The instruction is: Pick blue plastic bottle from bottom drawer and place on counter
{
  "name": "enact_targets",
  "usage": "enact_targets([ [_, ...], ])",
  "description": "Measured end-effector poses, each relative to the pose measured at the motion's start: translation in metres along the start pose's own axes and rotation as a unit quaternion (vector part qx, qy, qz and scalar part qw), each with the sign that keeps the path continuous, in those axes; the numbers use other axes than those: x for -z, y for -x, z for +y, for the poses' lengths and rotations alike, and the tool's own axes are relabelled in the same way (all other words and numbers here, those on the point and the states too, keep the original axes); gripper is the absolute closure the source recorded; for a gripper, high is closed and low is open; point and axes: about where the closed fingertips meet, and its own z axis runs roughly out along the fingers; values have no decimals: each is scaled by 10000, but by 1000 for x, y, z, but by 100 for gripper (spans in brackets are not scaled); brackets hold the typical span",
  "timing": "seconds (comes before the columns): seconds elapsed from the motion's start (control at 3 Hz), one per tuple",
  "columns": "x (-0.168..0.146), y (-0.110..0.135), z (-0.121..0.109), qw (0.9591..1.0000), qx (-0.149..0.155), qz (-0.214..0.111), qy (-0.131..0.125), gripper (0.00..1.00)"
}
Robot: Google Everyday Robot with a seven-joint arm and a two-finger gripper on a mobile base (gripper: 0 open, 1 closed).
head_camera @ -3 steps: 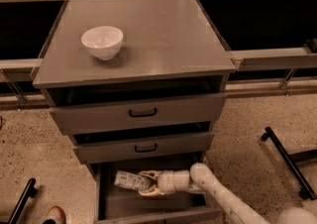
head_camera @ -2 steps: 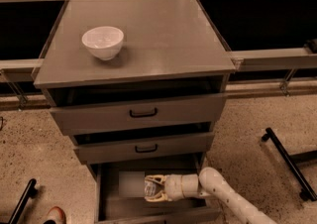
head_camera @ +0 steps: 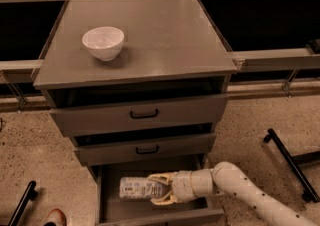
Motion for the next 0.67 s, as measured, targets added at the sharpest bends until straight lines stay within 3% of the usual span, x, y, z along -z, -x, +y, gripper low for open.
enact_targets([
  [0.33,47,72,-24,9978,520,423,-5,100],
  [0.67,65,96,-40,9939,853,693,8,100],
])
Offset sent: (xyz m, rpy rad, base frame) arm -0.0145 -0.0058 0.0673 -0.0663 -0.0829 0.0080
